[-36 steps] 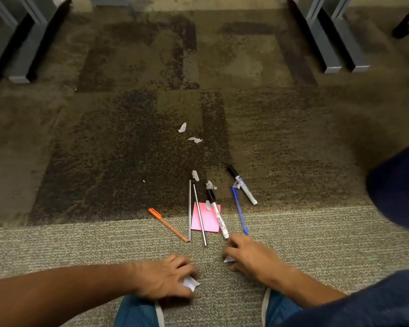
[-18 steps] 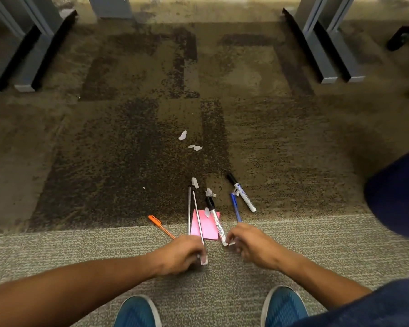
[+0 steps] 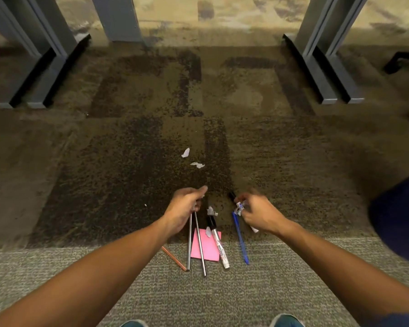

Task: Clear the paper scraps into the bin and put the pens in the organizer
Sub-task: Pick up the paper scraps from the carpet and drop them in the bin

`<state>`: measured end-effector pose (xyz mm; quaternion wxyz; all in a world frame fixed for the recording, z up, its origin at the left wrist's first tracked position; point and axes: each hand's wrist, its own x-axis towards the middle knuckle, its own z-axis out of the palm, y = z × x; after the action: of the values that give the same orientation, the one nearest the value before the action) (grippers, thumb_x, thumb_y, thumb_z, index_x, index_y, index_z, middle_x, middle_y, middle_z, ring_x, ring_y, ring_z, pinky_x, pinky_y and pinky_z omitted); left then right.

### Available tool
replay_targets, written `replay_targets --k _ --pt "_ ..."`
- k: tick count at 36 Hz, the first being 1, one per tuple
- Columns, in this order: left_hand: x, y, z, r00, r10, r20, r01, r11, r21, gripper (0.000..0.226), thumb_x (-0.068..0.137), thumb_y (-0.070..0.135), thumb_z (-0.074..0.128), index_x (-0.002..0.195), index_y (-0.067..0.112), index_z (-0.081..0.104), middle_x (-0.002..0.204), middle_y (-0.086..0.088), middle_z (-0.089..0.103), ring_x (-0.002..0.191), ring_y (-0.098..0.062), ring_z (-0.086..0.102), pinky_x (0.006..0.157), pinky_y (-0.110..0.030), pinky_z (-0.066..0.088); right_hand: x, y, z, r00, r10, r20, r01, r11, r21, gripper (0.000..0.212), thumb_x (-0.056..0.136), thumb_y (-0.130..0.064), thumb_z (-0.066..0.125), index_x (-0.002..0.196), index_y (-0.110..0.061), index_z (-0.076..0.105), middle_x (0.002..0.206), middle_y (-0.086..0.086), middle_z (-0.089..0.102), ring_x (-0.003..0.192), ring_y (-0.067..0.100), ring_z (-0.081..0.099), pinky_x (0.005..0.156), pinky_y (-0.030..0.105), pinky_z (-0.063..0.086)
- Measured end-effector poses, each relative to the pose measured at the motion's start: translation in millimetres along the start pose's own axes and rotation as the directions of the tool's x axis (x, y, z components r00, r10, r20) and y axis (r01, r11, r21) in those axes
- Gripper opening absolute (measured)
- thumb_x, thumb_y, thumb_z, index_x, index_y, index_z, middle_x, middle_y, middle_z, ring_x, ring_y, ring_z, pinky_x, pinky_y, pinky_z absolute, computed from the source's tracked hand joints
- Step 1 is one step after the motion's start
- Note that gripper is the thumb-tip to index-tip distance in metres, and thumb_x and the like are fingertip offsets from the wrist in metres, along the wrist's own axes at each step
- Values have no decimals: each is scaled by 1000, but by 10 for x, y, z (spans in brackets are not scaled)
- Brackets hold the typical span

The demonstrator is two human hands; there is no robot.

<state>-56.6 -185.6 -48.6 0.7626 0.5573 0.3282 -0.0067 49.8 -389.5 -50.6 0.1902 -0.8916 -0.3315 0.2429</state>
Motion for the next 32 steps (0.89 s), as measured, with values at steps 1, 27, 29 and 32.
replay_targets --k 1,27,29,32 --pt "41 1 -10 1000 -5 -22 5 1000 -2 20 86 23 71 72 13 60 65 -1 54 56 -9 50 54 -23 37 13 17 6 1000 -1 12 1 1000 -21 40 85 -13 58 125 -19 60 114 0 51 100 11 55 81 15 39" --pt "600 -259 -118 990 143 -8 -64 492 868 26 74 13 81 96 13 69 101 -4 61 92 -18 59 76 -22 42 167 196 298 925 -356 135 368 750 -549 20 94 -4 53 111 -7 65 110 9 60 99 25 59 79 31 55" --pt "604 -289 -116 988 152 -18 -62 502 862 17 78 11 77 90 16 67 93 -3 63 88 -18 61 71 -21 41 150 203 299 929 -354 108 357 781 -512 21 95 -4 51 111 -9 64 108 8 60 98 24 59 75 27 48" --pt "602 -320 -93 983 169 -69 -44 588 807 12 83 11 71 92 18 67 91 0 63 88 -15 60 72 -21 42 117 184 253 946 -318 66 319 873 -370 26 99 -5 44 117 -10 62 112 7 61 100 22 60 78 24 47"
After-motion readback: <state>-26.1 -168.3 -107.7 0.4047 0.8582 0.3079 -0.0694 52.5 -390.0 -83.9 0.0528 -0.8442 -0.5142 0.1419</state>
